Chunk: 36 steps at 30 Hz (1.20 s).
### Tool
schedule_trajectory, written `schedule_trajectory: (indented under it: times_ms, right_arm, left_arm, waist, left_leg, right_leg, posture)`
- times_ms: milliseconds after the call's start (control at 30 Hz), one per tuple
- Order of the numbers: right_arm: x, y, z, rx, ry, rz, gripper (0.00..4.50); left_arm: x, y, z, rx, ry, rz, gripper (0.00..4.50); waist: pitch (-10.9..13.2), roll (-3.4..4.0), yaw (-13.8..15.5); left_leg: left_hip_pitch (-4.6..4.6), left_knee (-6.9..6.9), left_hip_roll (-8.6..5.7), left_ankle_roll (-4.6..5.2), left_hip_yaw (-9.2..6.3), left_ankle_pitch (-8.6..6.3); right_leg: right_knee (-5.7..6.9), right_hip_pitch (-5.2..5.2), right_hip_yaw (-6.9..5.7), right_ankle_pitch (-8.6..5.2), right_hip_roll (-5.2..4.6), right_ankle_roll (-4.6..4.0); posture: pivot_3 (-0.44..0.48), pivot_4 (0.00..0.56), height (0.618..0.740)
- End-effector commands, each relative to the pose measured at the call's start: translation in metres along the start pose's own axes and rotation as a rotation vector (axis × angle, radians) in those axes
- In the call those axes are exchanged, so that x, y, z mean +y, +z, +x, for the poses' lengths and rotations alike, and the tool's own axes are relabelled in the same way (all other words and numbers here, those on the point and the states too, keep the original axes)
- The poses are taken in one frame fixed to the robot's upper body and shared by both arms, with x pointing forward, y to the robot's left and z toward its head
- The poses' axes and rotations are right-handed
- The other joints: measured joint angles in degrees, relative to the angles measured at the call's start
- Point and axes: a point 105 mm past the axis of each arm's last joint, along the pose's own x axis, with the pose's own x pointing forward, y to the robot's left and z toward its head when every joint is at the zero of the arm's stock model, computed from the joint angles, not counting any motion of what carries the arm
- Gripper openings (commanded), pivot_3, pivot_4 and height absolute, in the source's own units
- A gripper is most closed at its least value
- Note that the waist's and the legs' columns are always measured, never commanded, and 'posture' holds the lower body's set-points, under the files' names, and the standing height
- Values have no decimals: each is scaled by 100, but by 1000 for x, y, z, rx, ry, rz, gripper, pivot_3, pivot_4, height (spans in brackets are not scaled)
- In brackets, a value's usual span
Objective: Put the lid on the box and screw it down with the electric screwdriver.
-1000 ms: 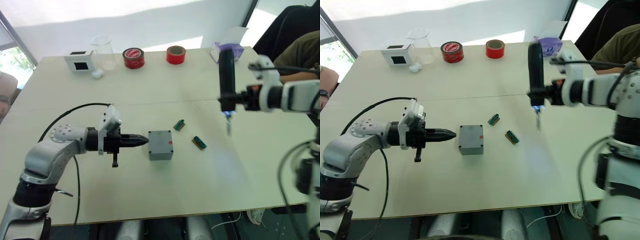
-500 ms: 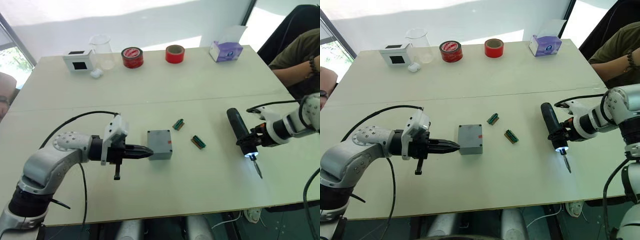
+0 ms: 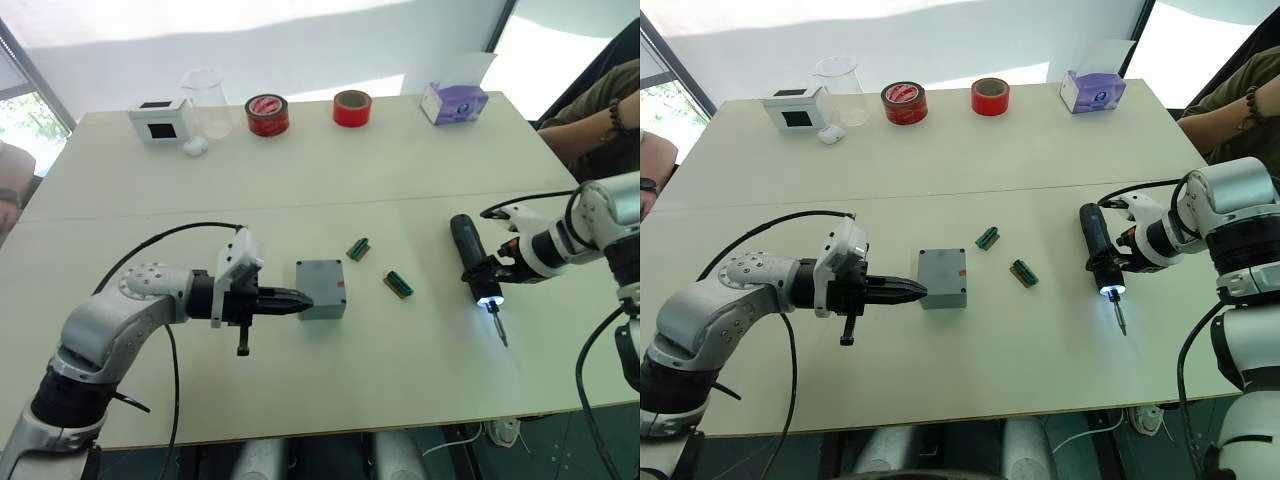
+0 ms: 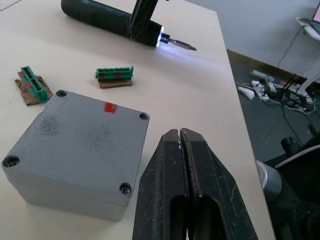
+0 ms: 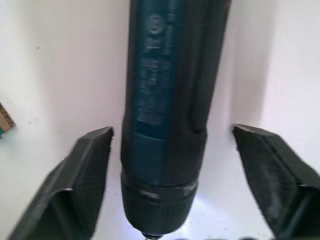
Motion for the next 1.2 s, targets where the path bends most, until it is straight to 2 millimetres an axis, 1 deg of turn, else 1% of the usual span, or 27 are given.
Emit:
schedule_trajectory:
  times_ms: [33,100,167,233,267,300,367,467,500,533,567,600,667,733,800,833,900,933,967,1033,1133,1200]
  right_arm:
    - [1,10,-13,-68,2,-22,4487]
    - [3,17,-20,-126,13,-47,4487]
    - [6,31,-33,-240,10,-109,4487]
    - [8,41,-47,-357,-40,-240,4487]
    - [10,43,-51,-394,-56,-286,4487]
    - [18,45,-58,-451,-20,-334,4487]
    - [31,47,-69,-539,48,-373,4487]
    - [45,45,-85,-670,128,-431,4487]
    - [51,38,-90,-715,165,-473,4487]
    - [59,29,-99,-796,237,-505,4487]
    - [64,18,-106,-872,291,-533,4487]
    - [63,1,-106,-881,341,-520,4487]
    - [64,-31,-101,-794,449,-488,4487]
    - [68,-49,-98,-756,480,-514,4487]
    - [72,-76,-96,-664,561,-509,4487]
    - [72,-86,-94,-620,575,-512,4487]
    - [68,-106,-86,-528,569,-519,4487]
    - [66,-114,-83,-490,569,-523,4487]
    - [64,-121,-81,-461,577,-515,4487]
    - [63,-127,-80,-441,588,-510,4487]
    - [62,-137,-78,-414,601,-518,4487]
    - [53,-138,-76,-410,567,-515,4487]
  left_arm:
    - [2,9,-9,-26,21,-5,0]
    - [6,8,-14,-9,51,3,0]
    - [11,5,-22,0,89,-7,0]
    - [14,1,-29,9,128,-24,0]
    - [15,0,-32,13,141,-28,0]
    - [15,0,-36,8,155,-40,0]
    - [13,1,-41,0,172,-57,0]
    - [9,-2,-49,7,191,-80,0]
    - [7,-5,-52,19,202,-93,0]
    - [3,-10,-55,37,214,-109,0]
    - [-1,-15,-59,54,230,-127,0]
    - [-4,-22,-63,72,246,-148,0]
    - [-11,-32,-69,93,264,-191,0]
    - [-15,-38,-72,107,265,-213,0]
    - [-25,-43,-72,134,240,-228,0]
    - [-28,-44,-72,146,230,-231,0]
    - [-31,-45,-73,161,221,-240,0]
    - [-32,-47,-75,173,218,-243,0]
    - [-33,-48,-76,179,214,-254,0]
    - [-34,-49,-76,183,208,-266,0]
    - [-43,-51,-73,179,172,-294,0]
    - [-49,-55,-69,177,157,-318,0]
  waist:
    - [0,0,-4]
    - [0,0,-7]
    - [0,0,-7]
    - [-1,1,-8]
    - [0,1,-4]
    - [0,1,-1]
    - [0,-3,-1]
    - [-1,-3,4]
    - [-2,-4,13]
    - [-3,-8,17]
    - [-8,-18,26]
    - [-9,-18,24]
    - [-8,-16,49]
    - [-8,-16,97]
    - [-8,-17,127]
    - [-8,-17,133]
    - [-9,-17,153]
    - [-10,-18,152]
    - [-12,-24,149]
    - [-14,-25,137]
    - [-15,-25,124]
    - [-15,-25,128]
  left_leg:
    - [0,0,0,0,0,0]
    - [0,0,0,-1,-1,1]
    - [1,0,0,-1,-1,1]
    - [1,0,0,-1,-1,1]
    - [1,0,0,-2,-1,1]
    - [1,0,1,-1,-3,1]
    - [1,0,1,-2,-5,1]
    - [2,4,1,-2,-5,1]
    - [2,5,1,-3,-5,1]
    - [3,4,1,-3,-7,2]
    - [3,2,1,-3,-12,1]
    - [3,-2,5,-2,-18,1]
    - [4,-2,4,-1,-19,0]
    - [8,3,-1,0,-15,0]
    - [25,7,0,0,-12,0]
    - [33,7,1,0,-14,0]
    - [80,5,2,0,-18,-1]
    - [110,-1,4,1,-20,-3]
    - [113,-1,4,2,-20,-4]
    - [113,-1,4,2,-18,-4]
    - [113,-1,6,2,-15,-4]
    - [113,-2,8,2,-15,-4]
  right_leg:
    - [1,0,0,0,0,0]
    - [2,0,0,0,0,0]
    - [3,0,0,0,1,0]
    - [4,-1,0,0,1,0]
    - [4,-1,0,0,1,0]
    - [3,-1,-1,0,1,1]
    - [5,0,-1,-1,1,1]
    - [11,1,0,0,0,2]
    - [13,1,0,0,0,1]
    - [13,2,0,0,0,1]
    - [11,4,-2,-1,1,1]
    - [10,8,-3,-1,6,1]
    - [14,14,-3,-1,6,1]
    - [7,17,-1,-1,-2,1]
    - [10,33,0,1,-3,-1]
    - [11,40,-1,1,-3,0]
    - [5,90,-3,-3,-2,-6]
    - [-10,124,-5,-14,-2,-24]
    - [-12,128,-6,-15,-2,-25]
    - [-13,128,-5,-15,-2,-25]
    - [-12,124,-3,-14,-2,-24]
    - [-11,121,-3,-14,-1,-23]
  posture:
    - [0,150,740]
    - [0,150,740]
    - [0,150,740]
    - [0,150,740]
    - [0,150,740]
    - [0,150,740]
    - [0,150,740]
    - [0,150,740]
    - [0,150,740]
    - [0,150,740]
    - [0,150,740]
    - [0,150,740]
    - [0,150,740]
    - [0,150,740]
    - [0,150,740]
    - [0,150,740]
    - [0,150,740]
    - [0,150,740]
    - [0,150,740]
    - [0,150,740]
    - [0,150,740]
    - [0,150,740]
